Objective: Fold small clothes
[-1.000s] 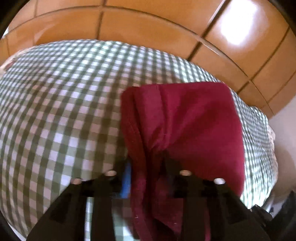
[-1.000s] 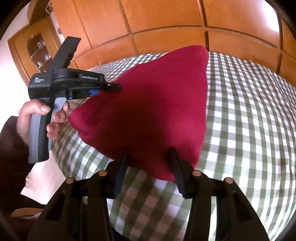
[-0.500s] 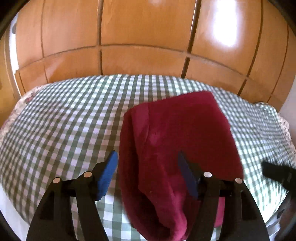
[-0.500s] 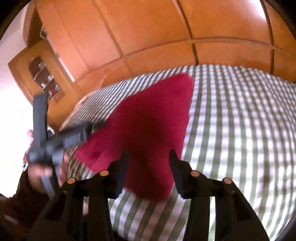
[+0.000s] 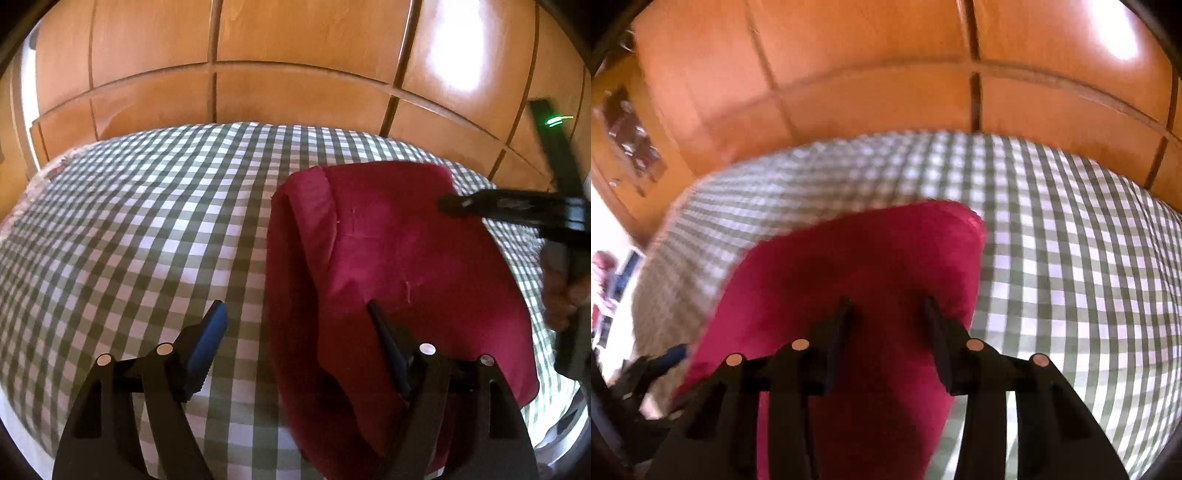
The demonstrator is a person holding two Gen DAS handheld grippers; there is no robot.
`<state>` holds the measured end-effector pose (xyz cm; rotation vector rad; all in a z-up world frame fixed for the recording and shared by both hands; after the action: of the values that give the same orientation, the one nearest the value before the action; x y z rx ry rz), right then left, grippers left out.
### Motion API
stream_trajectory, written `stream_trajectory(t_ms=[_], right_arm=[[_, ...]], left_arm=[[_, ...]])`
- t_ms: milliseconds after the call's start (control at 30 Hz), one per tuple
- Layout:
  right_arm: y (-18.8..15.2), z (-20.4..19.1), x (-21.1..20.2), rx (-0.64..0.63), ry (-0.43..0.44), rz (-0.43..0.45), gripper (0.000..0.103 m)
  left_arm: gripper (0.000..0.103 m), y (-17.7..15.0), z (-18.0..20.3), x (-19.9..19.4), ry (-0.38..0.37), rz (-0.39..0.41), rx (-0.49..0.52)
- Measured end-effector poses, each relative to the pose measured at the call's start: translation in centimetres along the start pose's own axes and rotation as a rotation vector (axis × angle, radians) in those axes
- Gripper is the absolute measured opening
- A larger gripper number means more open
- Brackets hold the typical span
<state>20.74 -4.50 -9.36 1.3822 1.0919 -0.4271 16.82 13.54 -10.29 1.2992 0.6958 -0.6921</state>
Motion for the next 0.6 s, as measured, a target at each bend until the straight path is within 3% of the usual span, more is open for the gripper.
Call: stream_trajectory(t_ms=[133,367,467,600], right_arm=[[0.0,0.1,-0.3,0.017,0.022,0.021,0.043],[-2.3,0.9,-5.3,0.082,0.124,0.097,0.068],[-3.9,1.8,-5.4,0.123,0.172,0.075,0.072],[-7.2,1.2,-5.2,0.160,0.290,0.005,0.080]], left_arm=[[0.075,-0.3,-0.5,0.2,-0.063,-0.010,-0.038],[0.077,-0.3,-0.3,-1.6,-0.141,-0.013,-0.081],[0.080,-0.6,-0.2,-2.3,-0.178,-0.014,-0.103],[0.080,-1.0,-0.5,-2.1,-0.135,-0.017,-0.068]])
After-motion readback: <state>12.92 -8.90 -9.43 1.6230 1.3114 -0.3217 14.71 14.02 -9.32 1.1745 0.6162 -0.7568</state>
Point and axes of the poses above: each gripper's, at about its wrist camera, not at the fingertips, and x roughly the way its jaws point, z to its right, y to its top, the point moved 9 cm from there along x, roughly the way its jaws point, and after that the axes turned 5 degrees about -z, right-handed, at the moved point
